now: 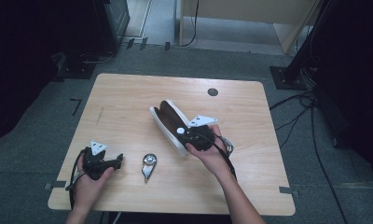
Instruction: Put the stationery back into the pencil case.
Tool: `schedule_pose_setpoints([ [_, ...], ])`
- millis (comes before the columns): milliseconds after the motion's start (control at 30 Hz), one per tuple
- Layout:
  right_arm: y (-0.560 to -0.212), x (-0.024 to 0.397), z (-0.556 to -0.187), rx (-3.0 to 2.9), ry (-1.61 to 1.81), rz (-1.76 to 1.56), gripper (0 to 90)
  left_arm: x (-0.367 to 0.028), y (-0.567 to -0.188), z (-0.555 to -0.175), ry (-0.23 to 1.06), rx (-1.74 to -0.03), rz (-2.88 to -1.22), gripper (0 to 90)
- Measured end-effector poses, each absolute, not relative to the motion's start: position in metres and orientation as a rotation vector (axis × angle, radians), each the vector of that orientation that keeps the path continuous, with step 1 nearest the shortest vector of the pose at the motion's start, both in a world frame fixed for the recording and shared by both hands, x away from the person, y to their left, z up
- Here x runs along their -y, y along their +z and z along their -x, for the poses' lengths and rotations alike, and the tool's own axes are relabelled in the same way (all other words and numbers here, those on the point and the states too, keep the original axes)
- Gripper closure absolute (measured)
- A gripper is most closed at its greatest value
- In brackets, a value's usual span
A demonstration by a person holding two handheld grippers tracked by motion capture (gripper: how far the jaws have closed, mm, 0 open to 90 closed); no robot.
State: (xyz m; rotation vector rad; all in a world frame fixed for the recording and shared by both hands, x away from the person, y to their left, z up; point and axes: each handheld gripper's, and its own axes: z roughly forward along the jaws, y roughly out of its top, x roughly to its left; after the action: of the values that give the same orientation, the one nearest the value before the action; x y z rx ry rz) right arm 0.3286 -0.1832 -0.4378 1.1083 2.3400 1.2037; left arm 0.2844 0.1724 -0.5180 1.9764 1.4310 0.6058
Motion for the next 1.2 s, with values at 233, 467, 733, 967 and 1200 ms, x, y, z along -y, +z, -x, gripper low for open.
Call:
schedule_pose_setpoints([
  [233,-0.441,0.168,-0.343,-2.347,1.177,-1.126,65.4,-0.172,-0.518,-0.284,0.605,-1.431,-1.977,13.9],
  [467,-0.443,0.151,-0.354,-2.344,1.078,-1.177,65.4,-0.173,-0.518,-0.284,0.604,-1.428,-1.98,13.9],
  [733,-0.452,0.138,-0.364,-2.343,0.976,-1.21,70.7,-0.172,-0.518,-0.284,0.602,-1.424,-1.979,13.9],
  [967,-0.452,0.138,-0.364,-2.341,0.994,-1.211,68.6,-0.172,-0.518,-0.284,0.602,-1.421,-1.983,13.9],
  [1200,-0.438,0.145,-0.352,-2.283,1.095,-1.172,64.1,-0.172,-0.518,-0.284,0.604,-1.419,-1.985,13.9],
])
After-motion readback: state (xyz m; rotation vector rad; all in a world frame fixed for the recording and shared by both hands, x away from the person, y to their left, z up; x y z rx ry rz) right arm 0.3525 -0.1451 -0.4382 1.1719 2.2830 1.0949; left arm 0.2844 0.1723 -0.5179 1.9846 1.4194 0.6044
